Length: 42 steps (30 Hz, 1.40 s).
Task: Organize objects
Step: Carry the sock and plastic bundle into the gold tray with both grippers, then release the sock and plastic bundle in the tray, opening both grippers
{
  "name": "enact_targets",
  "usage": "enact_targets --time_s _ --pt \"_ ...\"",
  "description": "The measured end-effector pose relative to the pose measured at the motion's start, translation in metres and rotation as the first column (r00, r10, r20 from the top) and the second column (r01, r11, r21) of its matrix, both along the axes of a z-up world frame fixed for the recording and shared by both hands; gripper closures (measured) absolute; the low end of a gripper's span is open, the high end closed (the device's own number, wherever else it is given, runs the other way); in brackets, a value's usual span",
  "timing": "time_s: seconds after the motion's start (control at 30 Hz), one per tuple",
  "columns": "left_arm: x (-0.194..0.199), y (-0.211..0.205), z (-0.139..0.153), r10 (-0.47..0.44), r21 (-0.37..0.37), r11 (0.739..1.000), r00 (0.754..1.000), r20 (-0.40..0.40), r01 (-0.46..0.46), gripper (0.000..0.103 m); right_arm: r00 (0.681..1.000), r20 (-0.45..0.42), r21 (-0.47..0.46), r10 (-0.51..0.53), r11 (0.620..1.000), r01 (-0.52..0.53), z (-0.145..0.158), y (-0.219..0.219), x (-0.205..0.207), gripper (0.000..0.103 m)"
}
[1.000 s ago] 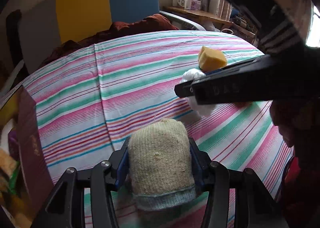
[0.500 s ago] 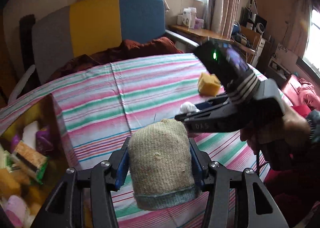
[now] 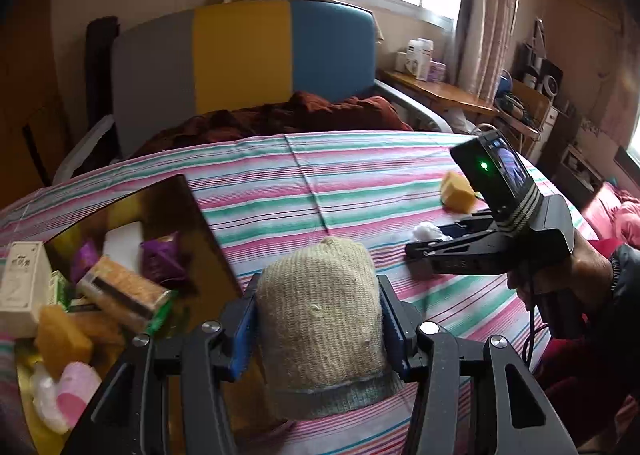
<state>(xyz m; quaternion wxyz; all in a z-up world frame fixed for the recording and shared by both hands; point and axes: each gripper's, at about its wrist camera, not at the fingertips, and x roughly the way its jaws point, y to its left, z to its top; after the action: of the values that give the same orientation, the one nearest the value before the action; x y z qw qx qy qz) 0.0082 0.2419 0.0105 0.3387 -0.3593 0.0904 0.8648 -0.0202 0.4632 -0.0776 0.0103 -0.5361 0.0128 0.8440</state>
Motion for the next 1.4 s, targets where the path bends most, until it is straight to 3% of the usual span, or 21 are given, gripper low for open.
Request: enact_targets --time_s 0.3,0.5,0.7,0.83,0.97,1.1,1.3,1.33,1.4 --pt "-0.014 -0.048 0.002 0.097 0.014 0.995 0.995 0.005 -0.097 0.05 1.0 0.031 0.019 0.003 1.0 -0.003 -0.002 -0.011 -0.001 0.068" --pt "-0.028 -0.096 -0.002 0.186 0.043 0.981 0.982 0.036 -0.188 0.05 0.997 0.066 0.016 0.029 0.999 -0.03 0.004 -0.043 0.001 0.069" --pt "-0.04 -0.174 0.005 0.326 0.09 0.94 0.944 0.051 -0.329 0.05 0.995 -0.037 -0.049 0.094 0.994 -0.096 0.038 -0.094 0.007 0.069" --pt "-0.037 -0.221 0.008 0.407 0.114 0.904 0.911 0.058 -0.411 0.05 0.977 -0.133 -0.106 0.168 0.977 -0.183 0.071 -0.136 0.012 0.069" --pt "-0.032 -0.257 0.001 0.467 0.129 0.869 0.879 0.1 -0.477 0.05 0.954 -0.185 -0.152 0.236 0.952 -0.266 0.085 -0.18 0.014 0.069" --pt "-0.024 -0.256 -0.005 0.449 0.12 0.88 0.887 0.107 -0.46 0.05 0.945 -0.193 -0.169 0.263 0.94 -0.296 0.083 -0.21 0.015 0.068" --pt "-0.033 -0.229 0.003 0.37 0.173 0.905 0.92 0.131 -0.389 0.049 0.954 -0.148 -0.151 0.262 0.947 -0.284 0.063 -0.225 0.018 0.067" --pt "-0.037 -0.223 0.007 0.357 0.193 0.905 0.923 0.14 -0.38 0.049 0.956 -0.144 -0.141 0.257 0.951 -0.276 0.061 -0.225 0.019 0.065" --pt "-0.044 -0.209 0.012 0.326 0.212 0.912 0.933 0.151 -0.352 0.048 0.962 -0.139 -0.127 0.237 0.959 -0.254 0.06 -0.222 0.022 0.053"
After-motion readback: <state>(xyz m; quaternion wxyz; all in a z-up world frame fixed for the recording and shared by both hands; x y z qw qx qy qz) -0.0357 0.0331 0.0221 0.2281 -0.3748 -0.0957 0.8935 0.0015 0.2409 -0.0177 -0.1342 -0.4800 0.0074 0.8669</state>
